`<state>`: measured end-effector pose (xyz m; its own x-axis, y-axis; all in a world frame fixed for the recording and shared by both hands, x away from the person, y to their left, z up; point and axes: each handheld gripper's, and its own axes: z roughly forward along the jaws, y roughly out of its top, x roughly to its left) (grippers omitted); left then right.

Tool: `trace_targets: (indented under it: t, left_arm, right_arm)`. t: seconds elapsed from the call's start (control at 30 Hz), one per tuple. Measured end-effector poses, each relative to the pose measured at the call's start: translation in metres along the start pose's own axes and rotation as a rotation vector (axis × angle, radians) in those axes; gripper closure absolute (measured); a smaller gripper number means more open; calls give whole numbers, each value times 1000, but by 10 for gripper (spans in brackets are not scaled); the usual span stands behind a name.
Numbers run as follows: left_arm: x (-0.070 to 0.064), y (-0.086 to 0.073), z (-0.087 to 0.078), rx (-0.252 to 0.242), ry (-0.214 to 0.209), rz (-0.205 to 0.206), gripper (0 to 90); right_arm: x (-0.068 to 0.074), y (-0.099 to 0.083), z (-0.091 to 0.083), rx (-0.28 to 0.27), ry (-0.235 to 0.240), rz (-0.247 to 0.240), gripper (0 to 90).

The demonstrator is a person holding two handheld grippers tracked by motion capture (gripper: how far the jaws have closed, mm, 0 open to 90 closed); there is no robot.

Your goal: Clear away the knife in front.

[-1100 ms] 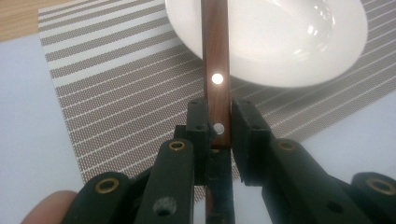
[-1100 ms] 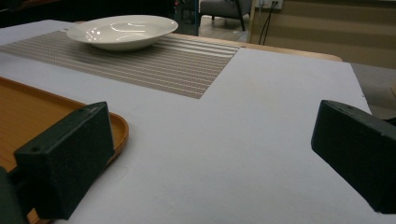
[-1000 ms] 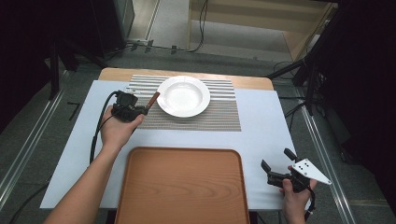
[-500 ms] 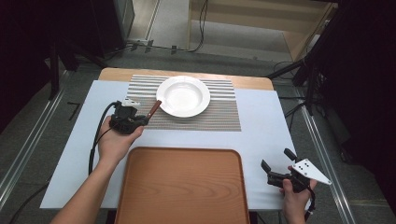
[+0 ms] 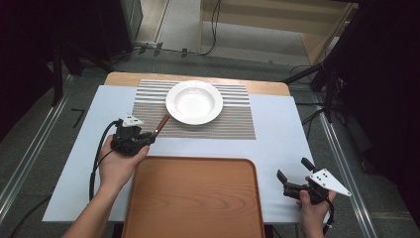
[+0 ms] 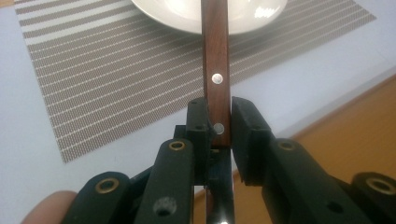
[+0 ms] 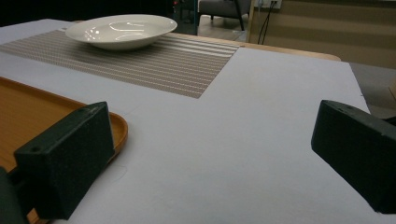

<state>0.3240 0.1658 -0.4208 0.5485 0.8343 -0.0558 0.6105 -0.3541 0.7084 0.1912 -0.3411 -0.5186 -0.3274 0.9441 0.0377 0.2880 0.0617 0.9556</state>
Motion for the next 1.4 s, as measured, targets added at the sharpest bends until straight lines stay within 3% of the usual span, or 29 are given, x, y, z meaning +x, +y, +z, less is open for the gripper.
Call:
trace_targets:
  t: [0.43,0.83,1.0,1.4]
  left_arm:
    - [-13,-17,-14,-7,-17,3,767]
    - [-21,-41,-24,-17,-50,-36,767]
    - [-28,-49,-26,-9,-58,-26,767]
    - [-34,-78,-22,7,-85,-78,766]
  right_arm:
    - [0,0,0,-1,1,0,0]
    - [0,0,0,0,0,-1,0]
    - [0,0,0,0,0,0,0]
    - [0,0,0,0,2,-1,0]
